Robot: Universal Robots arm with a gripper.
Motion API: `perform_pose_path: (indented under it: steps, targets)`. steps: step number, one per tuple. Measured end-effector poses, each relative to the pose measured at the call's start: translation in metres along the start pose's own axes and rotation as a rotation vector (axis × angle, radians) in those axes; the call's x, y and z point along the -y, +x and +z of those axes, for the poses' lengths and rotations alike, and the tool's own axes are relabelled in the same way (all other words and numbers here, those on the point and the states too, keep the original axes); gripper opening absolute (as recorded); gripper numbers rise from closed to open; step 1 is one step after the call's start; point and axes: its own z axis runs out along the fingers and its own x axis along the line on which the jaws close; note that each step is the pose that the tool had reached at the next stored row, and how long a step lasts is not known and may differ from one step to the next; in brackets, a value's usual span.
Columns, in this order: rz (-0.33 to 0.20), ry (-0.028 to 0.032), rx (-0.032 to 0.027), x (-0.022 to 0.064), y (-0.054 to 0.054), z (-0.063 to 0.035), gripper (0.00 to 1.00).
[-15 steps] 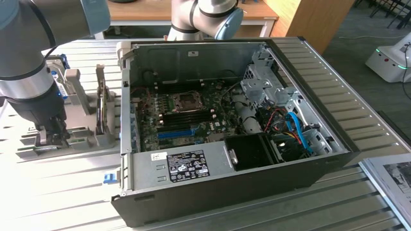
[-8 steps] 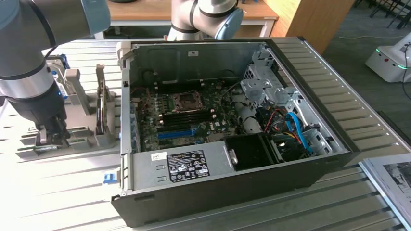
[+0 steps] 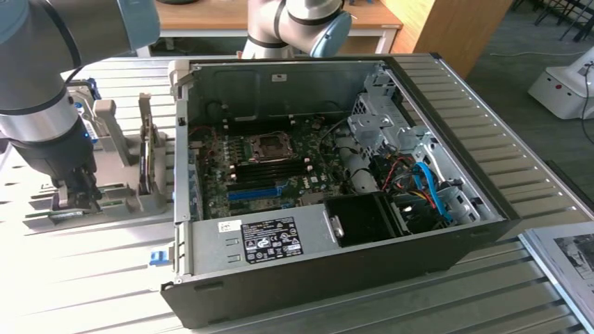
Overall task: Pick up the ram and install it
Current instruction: 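Pick up the ram and move it above insertion slot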
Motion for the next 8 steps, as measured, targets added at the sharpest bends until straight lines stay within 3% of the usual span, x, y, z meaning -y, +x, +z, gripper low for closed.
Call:
perform_pose_path:
  steps: [8]
  targets:
    - [0.000,0.0000,0.0000,0.0001,0.0001,0.0006,0.31]
